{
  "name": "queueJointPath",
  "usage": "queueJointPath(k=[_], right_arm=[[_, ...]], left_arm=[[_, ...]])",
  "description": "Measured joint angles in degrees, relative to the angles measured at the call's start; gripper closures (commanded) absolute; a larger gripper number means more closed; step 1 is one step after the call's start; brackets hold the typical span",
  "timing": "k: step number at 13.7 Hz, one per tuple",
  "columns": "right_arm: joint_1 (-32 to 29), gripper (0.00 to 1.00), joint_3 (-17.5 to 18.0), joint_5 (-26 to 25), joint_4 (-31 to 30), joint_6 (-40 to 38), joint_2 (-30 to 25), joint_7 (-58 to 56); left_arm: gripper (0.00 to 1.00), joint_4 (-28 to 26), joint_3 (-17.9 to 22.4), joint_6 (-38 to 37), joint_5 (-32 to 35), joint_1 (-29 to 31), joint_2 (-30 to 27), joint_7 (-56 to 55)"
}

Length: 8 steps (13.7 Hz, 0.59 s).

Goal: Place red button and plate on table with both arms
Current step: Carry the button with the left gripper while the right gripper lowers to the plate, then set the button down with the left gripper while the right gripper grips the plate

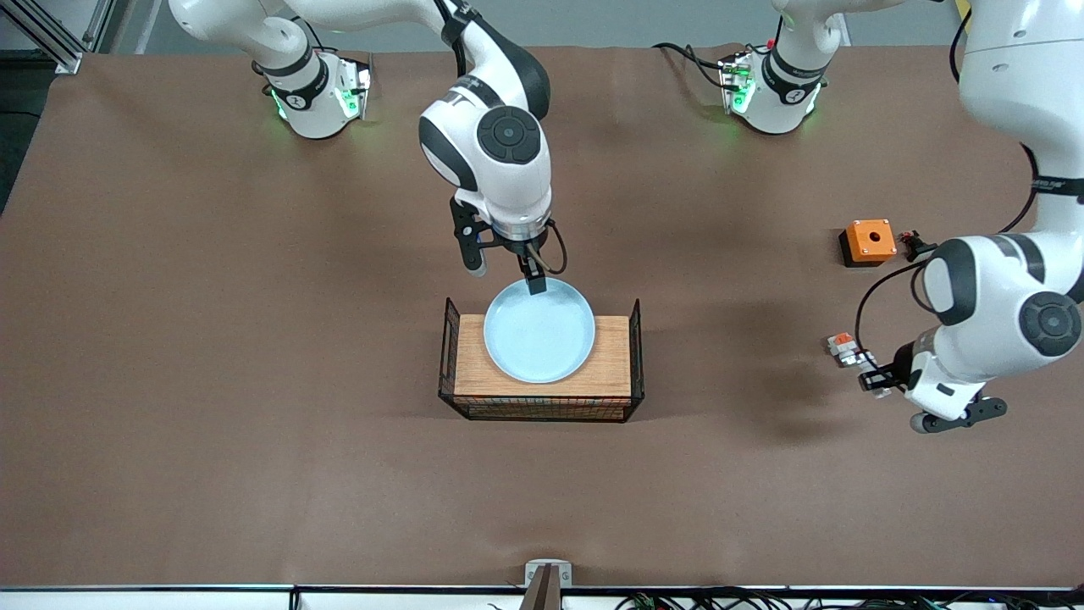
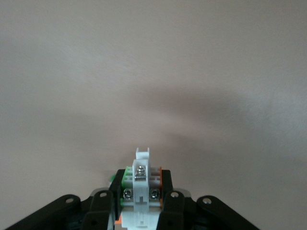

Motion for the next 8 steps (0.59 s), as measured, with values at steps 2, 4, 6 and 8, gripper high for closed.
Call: queueJointPath(k=[2,4,6,8], right_arm=[[0.0,0.1,0.0,-0.1,0.0,0.2,0.7,0.0],[0.0,0.12,0.1,-0.8,0.0,0.4,1.4,0.0],[0.0,0.18,0.1,-1.2,0.0,1.1,1.9,0.0],[0.0,0.34,0.1,-1.3,0.0,1.8,2.4,0.0]], left_arm=[[0.96,-1.4,-0.3,3.0,0.0,-2.2,1.2,-4.0],[0.93,-3.4,-0.3,6.3,0.0,-3.1,2.4,-5.3],[0.8,-4.4,-0.2,7.9,0.0,-2.8,3.7,-5.8],[0.62,-4.5,-0.2,8.4,0.0,-2.6,4.6,-8.7]])
